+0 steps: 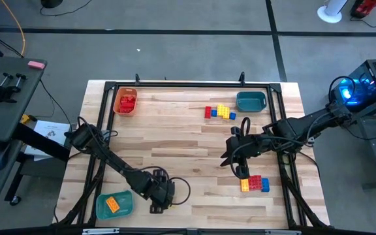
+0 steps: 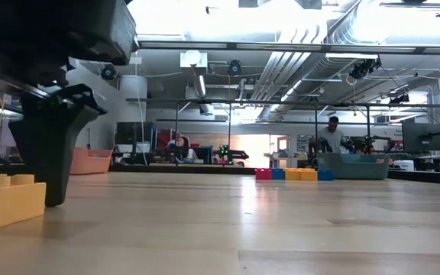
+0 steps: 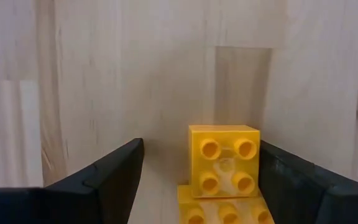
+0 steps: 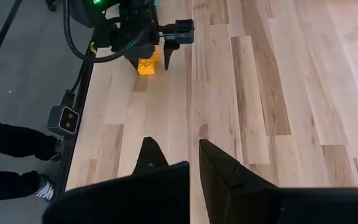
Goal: Sort blocks
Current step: Put the yellow game piece into the green bin
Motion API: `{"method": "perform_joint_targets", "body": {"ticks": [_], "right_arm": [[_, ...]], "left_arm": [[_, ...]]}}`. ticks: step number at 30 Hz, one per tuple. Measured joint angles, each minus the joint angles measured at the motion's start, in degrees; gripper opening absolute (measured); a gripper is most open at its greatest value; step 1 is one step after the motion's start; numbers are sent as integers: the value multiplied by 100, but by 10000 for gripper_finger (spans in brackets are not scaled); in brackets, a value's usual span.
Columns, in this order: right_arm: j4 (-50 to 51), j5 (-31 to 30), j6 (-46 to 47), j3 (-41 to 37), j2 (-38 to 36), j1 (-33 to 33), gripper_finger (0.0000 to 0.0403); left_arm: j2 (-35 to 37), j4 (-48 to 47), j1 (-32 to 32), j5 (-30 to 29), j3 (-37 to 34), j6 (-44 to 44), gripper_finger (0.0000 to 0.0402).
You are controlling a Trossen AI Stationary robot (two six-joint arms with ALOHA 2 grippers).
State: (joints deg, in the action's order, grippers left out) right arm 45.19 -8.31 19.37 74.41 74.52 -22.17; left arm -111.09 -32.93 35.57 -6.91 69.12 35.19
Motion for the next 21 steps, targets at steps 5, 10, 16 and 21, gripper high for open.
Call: {"method": "perform_joint_targets", "body": {"ticks": [5,10,16,21], "right_arm": [[0,-25,-32,0,0,0,0],[0,-29,-35,0,0,0,0],[-2,-61,-38,0,0,30,0],[-39,-64,-37,0,0,133,0]], "left_arm": [[0,-28,-37,-29,-2,80,225],[27,-55,-102,42,-6,79,107],[527,-758,-545,77,132,23,95],[1676,-1626,-598,-398,227,371,95]]}}
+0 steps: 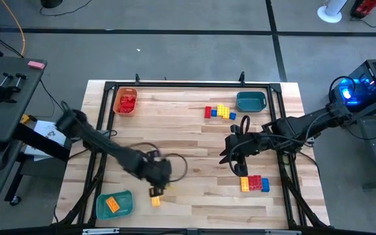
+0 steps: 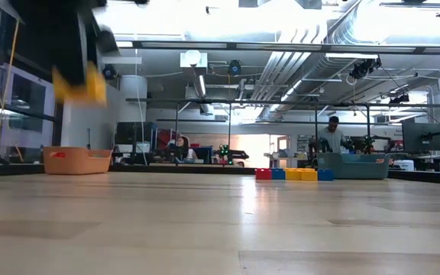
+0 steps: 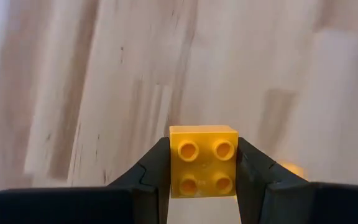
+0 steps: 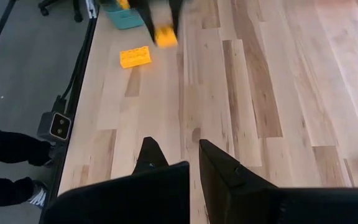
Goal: Sort blocks
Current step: Put the yellow game piece into the green bin
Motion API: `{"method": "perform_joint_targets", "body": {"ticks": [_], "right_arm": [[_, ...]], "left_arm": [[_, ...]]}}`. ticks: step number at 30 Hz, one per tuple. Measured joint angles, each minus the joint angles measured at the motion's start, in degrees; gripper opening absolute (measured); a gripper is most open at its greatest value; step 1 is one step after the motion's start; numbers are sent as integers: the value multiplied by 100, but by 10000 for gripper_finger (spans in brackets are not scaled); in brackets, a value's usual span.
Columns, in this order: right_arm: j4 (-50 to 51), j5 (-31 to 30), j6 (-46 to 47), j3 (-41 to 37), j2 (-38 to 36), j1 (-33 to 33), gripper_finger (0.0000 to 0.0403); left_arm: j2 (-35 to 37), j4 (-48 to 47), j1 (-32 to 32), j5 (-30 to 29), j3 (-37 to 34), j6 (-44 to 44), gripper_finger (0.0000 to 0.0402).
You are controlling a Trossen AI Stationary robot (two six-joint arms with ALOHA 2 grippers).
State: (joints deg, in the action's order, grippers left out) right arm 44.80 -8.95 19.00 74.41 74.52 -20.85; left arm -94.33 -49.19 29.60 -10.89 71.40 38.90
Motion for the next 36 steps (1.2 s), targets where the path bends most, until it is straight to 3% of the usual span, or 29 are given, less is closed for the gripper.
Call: {"method": "perform_joint_targets", "body": {"ticks": [4,8,14,18,21,24,30,36], "right_arm": [[-11,2,-2,0,0,36,0],[-12,2,-81,0,0,36,0],[-26,4,-141,0,0,36,0],[-37,2,-151,0,0,36,0],[-51,4,-145,0,0,36,0],[-65,4,-105,0,0,36,0],[-434,-61,44,0,0,36,0],[-1031,-166,294,0,0,68,0]], "left_arm": [[902,-462,564,-353,-33,1270,95],[1132,-610,1561,-404,-44,2812,95],[599,-590,2959,486,-50,4670,95],[88,-589,3507,624,-48,5196,95],[-222,-834,3561,612,-50,5397,96],[-461,-991,3470,590,-52,5214,128],[-524,-1016,3015,537,-52,3984,207],[-144,-1238,2643,473,-52,3065,229]]}}
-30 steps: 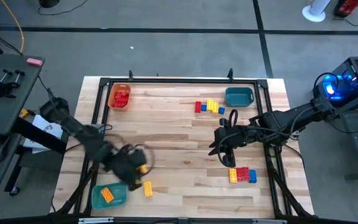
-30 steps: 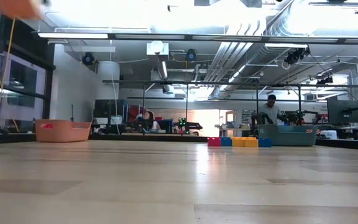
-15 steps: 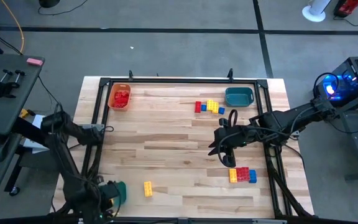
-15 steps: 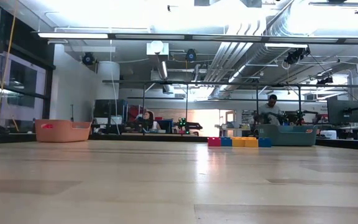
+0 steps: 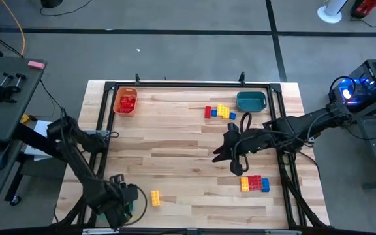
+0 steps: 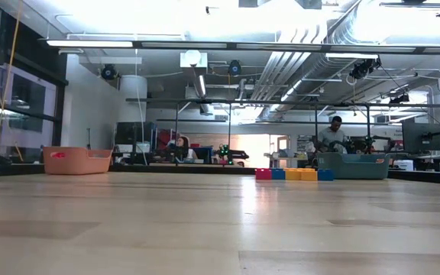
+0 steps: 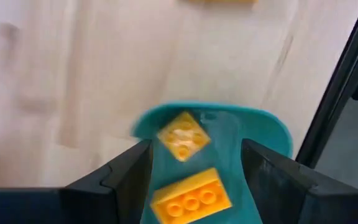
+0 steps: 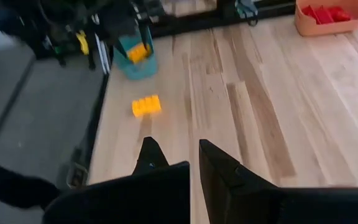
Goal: Sort blocks
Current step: Put the yellow game piece into the green bin
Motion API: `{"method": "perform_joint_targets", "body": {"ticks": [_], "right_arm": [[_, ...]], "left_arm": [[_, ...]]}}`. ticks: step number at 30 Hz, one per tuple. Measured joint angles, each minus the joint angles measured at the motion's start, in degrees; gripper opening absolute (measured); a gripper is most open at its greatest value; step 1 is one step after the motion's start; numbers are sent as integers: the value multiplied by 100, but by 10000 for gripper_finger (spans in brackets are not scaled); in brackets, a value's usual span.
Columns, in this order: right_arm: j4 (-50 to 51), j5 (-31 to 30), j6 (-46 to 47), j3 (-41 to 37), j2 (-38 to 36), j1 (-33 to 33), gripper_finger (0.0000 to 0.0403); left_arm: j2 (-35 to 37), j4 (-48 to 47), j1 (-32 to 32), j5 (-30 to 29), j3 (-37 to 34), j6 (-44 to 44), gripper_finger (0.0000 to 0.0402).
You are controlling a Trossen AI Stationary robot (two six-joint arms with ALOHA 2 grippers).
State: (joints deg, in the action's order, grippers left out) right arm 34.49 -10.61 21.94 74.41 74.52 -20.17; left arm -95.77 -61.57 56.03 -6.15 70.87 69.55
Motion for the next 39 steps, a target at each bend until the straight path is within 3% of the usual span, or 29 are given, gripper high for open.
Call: {"method": "perform_joint_targets", "body": {"ticks": [3,6,9,11,15,19,23,30,34,39], "right_arm": [[-331,-7,354,0,0,105,0],[-530,-164,813,0,13,325,0],[-472,-402,1543,0,43,671,0],[-270,-418,1966,4,98,1007,0],[529,-173,2283,4,312,1942,6],[1145,408,1764,4,774,3116,45],[1128,641,1278,4,1353,4112,116],[1223,938,217,3,2371,5333,227],[1384,1227,110,-2,2662,5684,239],[1287,1237,107,-2,2751,5828,222]], "left_arm": [[545,-238,-122,-470,0,-206,229],[1323,-434,-369,-1465,-61,-528,226],[2301,-350,-824,-2540,-522,-841,223],[3012,69,-1279,-2953,-1054,-1210,221],[4420,2091,-2513,-3009,-2505,-1939,216],[5241,5335,-3670,-2044,-4059,-2125,212],[5234,7610,-4471,-1676,-4912,-2006,209],[4814,7985,-5725,-1683,-4627,-2142,206],[4481,7986,-6521,-1525,-4123,-2365,206],[3995,7993,-7257,-1232,-3524,-2625,206]]}}
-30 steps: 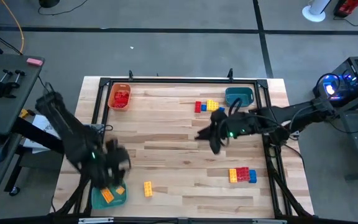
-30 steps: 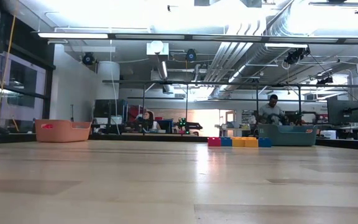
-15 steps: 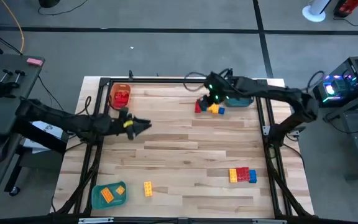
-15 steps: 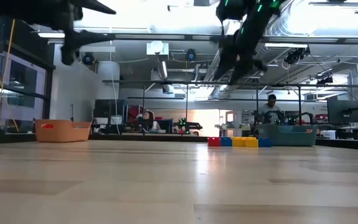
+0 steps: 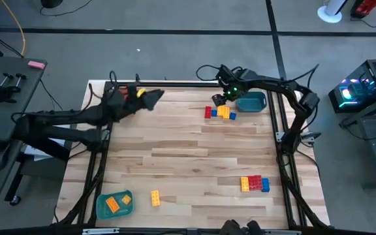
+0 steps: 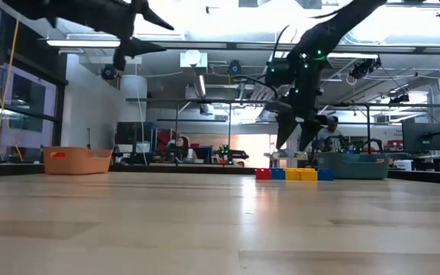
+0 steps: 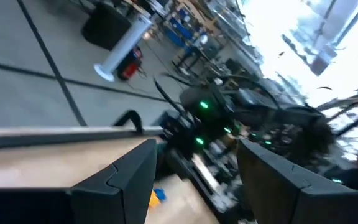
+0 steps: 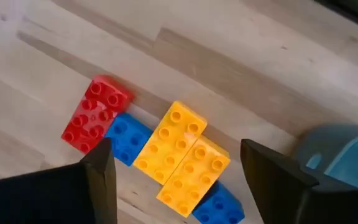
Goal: Sort blocks
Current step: Put the yellow game piece into the green bin
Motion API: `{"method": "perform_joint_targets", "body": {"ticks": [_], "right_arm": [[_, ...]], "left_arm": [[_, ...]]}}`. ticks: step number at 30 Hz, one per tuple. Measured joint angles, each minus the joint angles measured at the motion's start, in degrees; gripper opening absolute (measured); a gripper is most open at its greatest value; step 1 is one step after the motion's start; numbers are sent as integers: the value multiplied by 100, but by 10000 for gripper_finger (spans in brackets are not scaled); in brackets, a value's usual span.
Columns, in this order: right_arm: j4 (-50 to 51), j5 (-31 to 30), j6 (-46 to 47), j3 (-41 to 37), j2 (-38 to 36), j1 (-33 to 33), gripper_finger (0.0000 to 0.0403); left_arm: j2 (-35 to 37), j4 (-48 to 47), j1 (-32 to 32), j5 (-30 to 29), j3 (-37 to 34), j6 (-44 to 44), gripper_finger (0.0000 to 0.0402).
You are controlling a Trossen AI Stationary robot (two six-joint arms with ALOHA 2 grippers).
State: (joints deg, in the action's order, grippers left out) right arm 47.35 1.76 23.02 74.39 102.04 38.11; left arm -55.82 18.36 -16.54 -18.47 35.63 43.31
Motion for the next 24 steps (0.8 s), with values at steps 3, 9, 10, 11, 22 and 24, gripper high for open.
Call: {"method": "perform_joint_targets", "body": {"ticks": [3,9,10,11,22,24], "right_arm": [[14,-153,-117,0,-2,-12,191],[44,-479,-384,0,-2,-22,42],[42,-488,-390,0,-2,-21,22],[42,-524,-388,0,14,-22,14],[52,-794,396,0,544,-114,1],[79,-832,432,0,617,-131,0]], "left_arm": [[-302,-6,-423,288,279,-314,206],[-722,-11,-1470,1853,785,-683,206],[-749,-12,-1639,2041,858,-712,206],[-763,-12,-1786,2178,921,-750,206],[-786,-126,-2590,3137,1102,-802,206],[-786,-216,-2590,3152,1102,-850,206]]}}
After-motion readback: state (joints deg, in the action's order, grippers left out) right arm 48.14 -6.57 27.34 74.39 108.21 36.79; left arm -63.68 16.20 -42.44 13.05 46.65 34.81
